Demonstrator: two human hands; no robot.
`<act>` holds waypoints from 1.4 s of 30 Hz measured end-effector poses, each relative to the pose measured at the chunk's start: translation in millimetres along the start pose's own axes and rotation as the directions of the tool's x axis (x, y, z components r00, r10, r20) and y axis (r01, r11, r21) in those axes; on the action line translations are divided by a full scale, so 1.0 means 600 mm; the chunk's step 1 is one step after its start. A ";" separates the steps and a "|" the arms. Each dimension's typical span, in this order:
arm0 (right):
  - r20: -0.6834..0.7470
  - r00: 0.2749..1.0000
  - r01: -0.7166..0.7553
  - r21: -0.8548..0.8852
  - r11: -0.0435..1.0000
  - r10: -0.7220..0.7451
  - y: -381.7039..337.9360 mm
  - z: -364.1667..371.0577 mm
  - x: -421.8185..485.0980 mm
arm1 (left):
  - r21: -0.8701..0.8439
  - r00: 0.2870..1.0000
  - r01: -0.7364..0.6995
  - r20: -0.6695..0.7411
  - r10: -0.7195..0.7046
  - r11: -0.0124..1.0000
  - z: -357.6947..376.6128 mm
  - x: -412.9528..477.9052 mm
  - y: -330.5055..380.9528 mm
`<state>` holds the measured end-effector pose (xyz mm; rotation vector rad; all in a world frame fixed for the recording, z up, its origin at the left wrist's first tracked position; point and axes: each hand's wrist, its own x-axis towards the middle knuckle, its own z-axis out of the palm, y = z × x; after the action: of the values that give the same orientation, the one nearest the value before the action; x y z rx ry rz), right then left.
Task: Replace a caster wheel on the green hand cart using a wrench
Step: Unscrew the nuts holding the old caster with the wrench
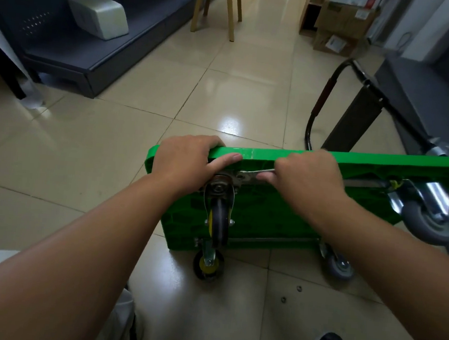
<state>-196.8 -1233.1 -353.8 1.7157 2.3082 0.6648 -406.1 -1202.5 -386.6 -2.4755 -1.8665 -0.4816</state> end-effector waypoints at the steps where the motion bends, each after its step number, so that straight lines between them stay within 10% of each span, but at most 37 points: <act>1: -0.005 0.999 0.049 -0.045 0.998 -0.050 -0.001 -0.025 0.009 | -0.005 1.000 -0.001 -0.004 0.001 1.000 -0.001 -0.001 0.000; 6: -0.033 0.996 0.085 -0.101 0.991 -0.089 -0.007 -0.060 0.007 | -0.019 1.000 0.008 0.002 -0.008 1.000 -0.003 0.000 -0.001; 9: -0.098 0.992 -0.066 0.182 0.981 0.085 0.015 -0.002 -0.032 | -0.027 1.000 0.017 0.016 -0.016 0.999 -0.003 0.001 -0.004; 12: -0.019 0.964 -0.143 0.804 0.577 0.266 0.017 0.085 -0.079 | -0.018 1.000 0.019 0.015 -0.018 1.000 0.000 0.002 -0.005; 16: 0.051 0.904 -0.132 0.978 0.164 0.424 -0.055 0.181 -0.102 | -0.004 1.000 0.020 0.000 -0.020 1.000 0.000 0.001 -0.003; 29: 0.176 0.815 -0.098 0.981 -0.168 0.552 -0.167 0.221 -0.052 | 0.042 0.999 0.026 -0.022 -0.025 0.999 0.008 0.006 -0.005; 34: 0.119 0.808 -0.161 0.987 0.022 0.578 -0.129 0.210 -0.051 | 0.029 0.999 0.025 -0.021 -0.025 0.999 0.011 0.009 -0.007; 42: -0.377 0.910 0.020 0.462 0.886 0.176 0.023 0.086 -0.010 | -0.001 0.999 0.021 -0.032 -0.021 1.000 0.007 0.006 -0.004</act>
<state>-162.1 -1223.3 -393.7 2.0400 2.8871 0.5670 -406.2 -1197.4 -390.3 -2.4363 -1.8825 -0.5198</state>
